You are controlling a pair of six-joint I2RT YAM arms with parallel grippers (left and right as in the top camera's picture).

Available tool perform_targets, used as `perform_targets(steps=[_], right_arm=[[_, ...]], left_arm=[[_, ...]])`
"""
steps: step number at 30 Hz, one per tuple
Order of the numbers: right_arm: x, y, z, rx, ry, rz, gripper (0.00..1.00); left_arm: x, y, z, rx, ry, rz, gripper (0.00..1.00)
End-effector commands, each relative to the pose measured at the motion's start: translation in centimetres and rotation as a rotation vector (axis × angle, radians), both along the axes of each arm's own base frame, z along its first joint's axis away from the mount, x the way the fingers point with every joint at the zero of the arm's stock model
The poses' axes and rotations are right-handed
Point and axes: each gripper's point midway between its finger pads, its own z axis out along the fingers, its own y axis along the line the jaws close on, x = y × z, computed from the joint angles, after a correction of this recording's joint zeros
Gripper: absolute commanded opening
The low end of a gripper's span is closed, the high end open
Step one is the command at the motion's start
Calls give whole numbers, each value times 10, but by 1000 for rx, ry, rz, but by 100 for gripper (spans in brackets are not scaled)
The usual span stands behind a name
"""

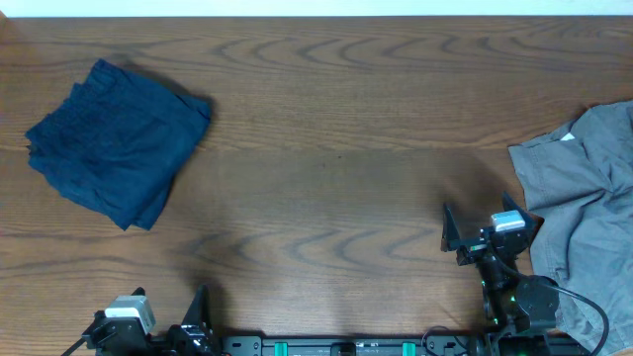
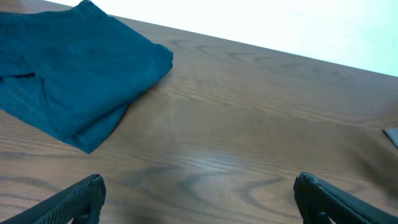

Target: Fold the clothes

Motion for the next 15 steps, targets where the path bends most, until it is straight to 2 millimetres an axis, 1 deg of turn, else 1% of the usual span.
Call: perform_targets(steps=[1, 4, 7, 8, 10, 12, 15], right_arm=[[0, 0, -1, -10, -4, -1, 99], [0, 0, -1, -10, -4, -1, 99], [0, 0, -1, -10, -4, -1, 99], [0, 0, -1, -10, -4, -1, 99], [0, 0, -1, -10, -4, -1, 99], [0, 0, -1, -10, -4, -1, 99], [0, 0, -1, -10, -4, -1, 99]], left_arm=[[1, 2, -2, 9, 4, 10, 98], [3, 8, -1, 22, -6, 47, 98], [14, 17, 7, 35, -56, 105, 98], [19, 20, 7, 40, -66, 129, 98], [28, 26, -4, 54, -46, 166, 98], [38, 30, -22, 66, -7, 192, 98], [62, 30, -49, 70, 17, 199, 98]])
